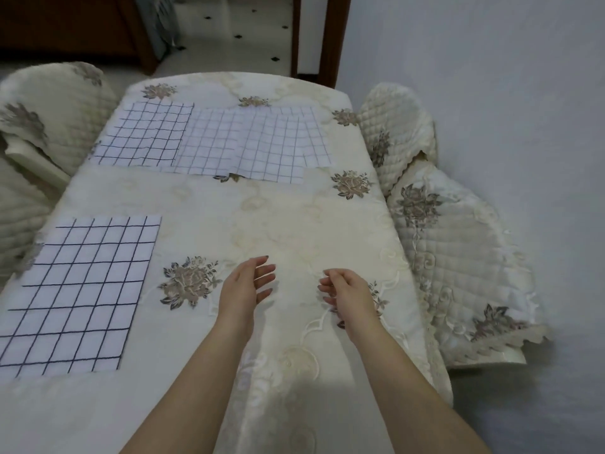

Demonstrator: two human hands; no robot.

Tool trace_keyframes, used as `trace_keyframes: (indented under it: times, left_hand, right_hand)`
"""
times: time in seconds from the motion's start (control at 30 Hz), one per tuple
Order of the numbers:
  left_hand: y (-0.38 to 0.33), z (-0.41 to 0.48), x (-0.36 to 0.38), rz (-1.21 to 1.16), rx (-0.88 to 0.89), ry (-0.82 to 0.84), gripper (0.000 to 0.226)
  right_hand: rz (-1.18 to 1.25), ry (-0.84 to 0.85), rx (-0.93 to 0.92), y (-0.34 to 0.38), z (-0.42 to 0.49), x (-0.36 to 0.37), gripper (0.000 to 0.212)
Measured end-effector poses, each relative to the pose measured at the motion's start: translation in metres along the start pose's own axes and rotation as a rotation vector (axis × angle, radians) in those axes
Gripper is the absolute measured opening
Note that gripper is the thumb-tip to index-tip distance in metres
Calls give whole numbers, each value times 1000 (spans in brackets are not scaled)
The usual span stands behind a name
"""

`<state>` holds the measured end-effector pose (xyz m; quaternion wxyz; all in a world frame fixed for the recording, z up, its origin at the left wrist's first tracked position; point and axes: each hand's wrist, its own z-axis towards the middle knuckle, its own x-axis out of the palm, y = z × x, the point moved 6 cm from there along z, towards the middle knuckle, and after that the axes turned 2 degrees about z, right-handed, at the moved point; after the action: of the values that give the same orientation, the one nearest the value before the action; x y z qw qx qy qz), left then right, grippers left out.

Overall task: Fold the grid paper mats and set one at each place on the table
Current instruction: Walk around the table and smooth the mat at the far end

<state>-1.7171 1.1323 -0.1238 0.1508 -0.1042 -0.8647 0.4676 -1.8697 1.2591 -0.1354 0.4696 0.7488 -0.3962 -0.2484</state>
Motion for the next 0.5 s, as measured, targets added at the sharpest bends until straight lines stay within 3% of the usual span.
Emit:
trace_keyframes:
  times: [0.27,0.5]
  left_hand:
    - [-15,10,19,-25,102,-191,25]
    - [-60,50,45,315,301,-216,23]
  right_hand:
    - [-187,235,-46,42,58,6,19]
    - [-262,334,-120,75,120,32,16]
